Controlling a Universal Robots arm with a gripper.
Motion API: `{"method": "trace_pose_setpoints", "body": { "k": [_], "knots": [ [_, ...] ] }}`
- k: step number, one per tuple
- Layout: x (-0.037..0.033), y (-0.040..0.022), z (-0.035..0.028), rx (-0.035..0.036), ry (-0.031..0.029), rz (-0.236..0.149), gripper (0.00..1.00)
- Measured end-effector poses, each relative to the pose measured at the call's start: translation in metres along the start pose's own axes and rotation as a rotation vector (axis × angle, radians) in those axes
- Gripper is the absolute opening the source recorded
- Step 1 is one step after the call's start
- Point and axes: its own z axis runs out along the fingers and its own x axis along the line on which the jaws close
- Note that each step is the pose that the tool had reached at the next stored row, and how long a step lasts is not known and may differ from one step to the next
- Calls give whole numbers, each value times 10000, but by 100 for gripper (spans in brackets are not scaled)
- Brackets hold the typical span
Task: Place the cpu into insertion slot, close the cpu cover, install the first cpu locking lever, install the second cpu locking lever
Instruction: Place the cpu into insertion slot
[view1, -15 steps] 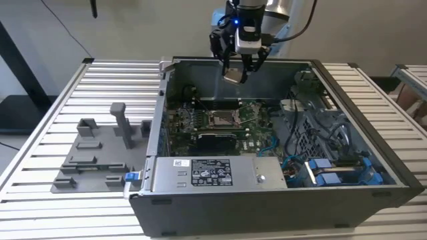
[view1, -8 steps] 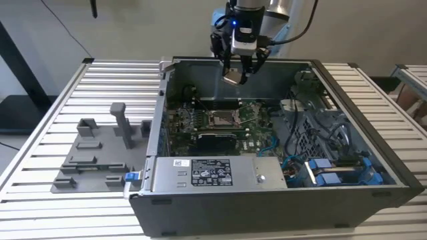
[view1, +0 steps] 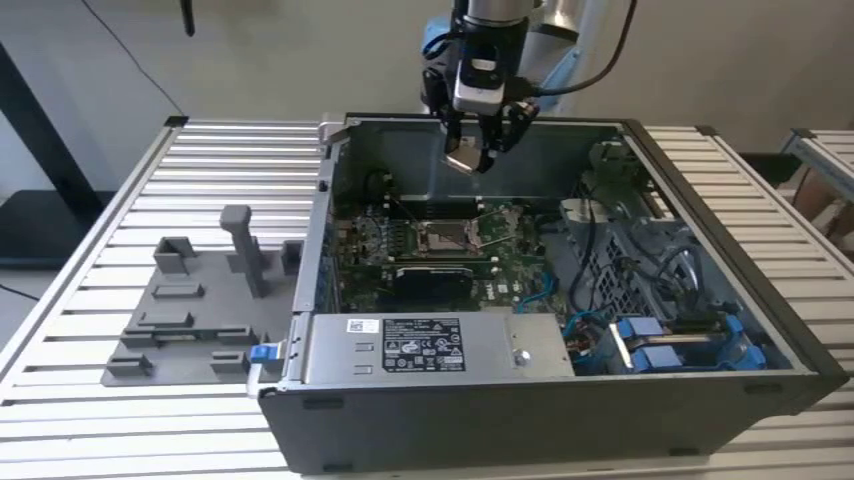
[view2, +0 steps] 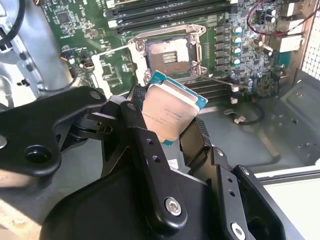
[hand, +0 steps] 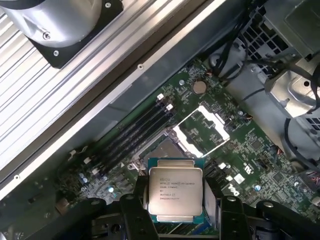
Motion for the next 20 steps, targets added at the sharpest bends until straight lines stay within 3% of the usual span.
{"method": "trace_pose_setpoints", "body": {
  "k": [20],
  "knots": [
    [2, 0, 94, 63, 18, 2128, 54]
  ]
}}
